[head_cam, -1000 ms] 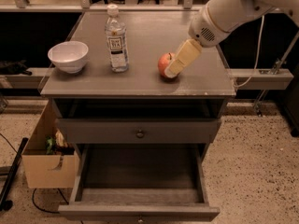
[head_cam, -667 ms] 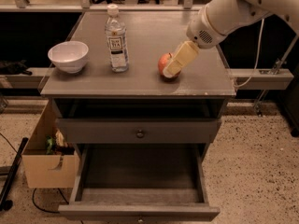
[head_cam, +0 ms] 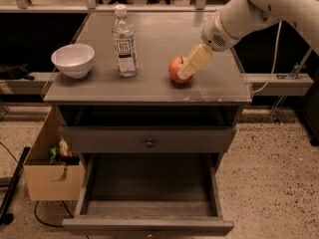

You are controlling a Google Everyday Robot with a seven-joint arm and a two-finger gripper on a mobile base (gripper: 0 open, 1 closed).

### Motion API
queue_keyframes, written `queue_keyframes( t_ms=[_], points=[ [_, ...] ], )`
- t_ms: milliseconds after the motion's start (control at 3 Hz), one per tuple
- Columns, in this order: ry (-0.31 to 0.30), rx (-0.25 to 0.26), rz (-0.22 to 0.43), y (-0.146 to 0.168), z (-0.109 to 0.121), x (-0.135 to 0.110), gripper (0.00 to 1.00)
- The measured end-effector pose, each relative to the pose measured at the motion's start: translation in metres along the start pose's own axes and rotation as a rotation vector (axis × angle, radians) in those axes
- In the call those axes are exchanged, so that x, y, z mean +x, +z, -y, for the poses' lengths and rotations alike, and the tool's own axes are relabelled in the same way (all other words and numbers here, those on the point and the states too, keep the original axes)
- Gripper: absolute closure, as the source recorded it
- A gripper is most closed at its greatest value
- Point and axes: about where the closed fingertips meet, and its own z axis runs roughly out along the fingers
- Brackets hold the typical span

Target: Place apple into middle drawer

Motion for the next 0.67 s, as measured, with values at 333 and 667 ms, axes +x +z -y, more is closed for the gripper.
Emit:
queue_keyframes(
  t_ms=[333,667],
  points=[
    [0.012,0.002,-0.031,0.0072,0.0094,0.0166,0.0],
    [0.02,-0.023,-0.056,0.0143,0.0072,0.0244,0.0]
  ],
)
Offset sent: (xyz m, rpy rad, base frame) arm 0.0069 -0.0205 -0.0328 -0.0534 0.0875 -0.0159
